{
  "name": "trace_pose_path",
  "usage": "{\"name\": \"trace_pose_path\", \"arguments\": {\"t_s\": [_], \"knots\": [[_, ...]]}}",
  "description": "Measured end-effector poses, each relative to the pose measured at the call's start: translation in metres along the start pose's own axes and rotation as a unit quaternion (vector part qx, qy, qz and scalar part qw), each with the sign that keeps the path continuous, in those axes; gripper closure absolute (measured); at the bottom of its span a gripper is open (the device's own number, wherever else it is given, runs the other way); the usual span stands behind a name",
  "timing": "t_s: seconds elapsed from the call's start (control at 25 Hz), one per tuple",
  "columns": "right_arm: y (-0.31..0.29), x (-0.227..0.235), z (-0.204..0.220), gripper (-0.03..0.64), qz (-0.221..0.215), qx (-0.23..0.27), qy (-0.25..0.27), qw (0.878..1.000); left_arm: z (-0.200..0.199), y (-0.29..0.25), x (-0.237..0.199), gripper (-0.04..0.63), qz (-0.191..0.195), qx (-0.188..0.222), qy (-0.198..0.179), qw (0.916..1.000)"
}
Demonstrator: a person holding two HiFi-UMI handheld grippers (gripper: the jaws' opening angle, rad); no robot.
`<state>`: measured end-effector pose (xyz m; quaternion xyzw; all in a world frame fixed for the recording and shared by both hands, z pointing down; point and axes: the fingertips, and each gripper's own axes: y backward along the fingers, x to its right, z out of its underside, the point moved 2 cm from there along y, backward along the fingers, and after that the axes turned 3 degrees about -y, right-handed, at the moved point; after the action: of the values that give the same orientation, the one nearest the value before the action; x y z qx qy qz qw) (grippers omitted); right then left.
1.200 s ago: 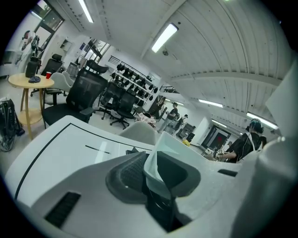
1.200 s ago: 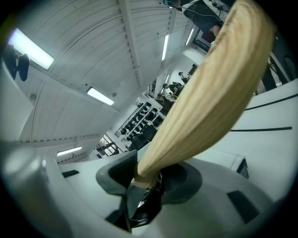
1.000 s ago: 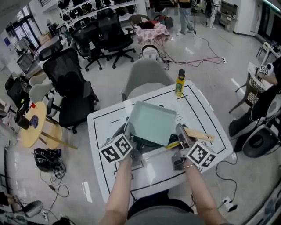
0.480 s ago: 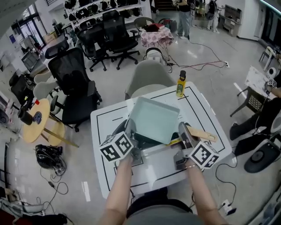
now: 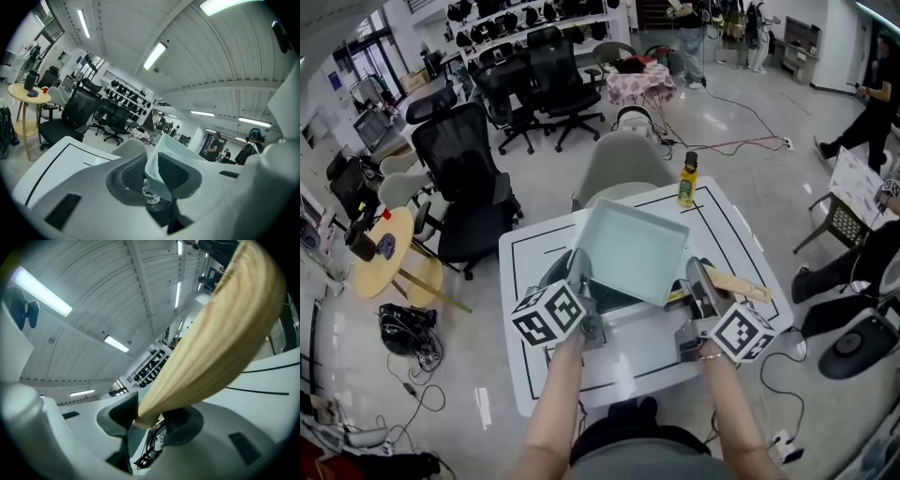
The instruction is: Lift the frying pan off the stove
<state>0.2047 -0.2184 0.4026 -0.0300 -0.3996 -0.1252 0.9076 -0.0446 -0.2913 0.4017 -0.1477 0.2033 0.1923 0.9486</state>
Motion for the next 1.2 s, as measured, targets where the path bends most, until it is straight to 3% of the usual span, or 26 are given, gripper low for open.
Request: {"name": "trace_pose_path", "arguments": {"t_s": [1.2], "knots": [[0.030, -0.032, -0.010, 0.457, -0.025, 0.014, 0.027, 0.999, -0.013, 0.041, 0.019, 0.518, 0.018, 0.035, -0.006, 0.9992]]}}
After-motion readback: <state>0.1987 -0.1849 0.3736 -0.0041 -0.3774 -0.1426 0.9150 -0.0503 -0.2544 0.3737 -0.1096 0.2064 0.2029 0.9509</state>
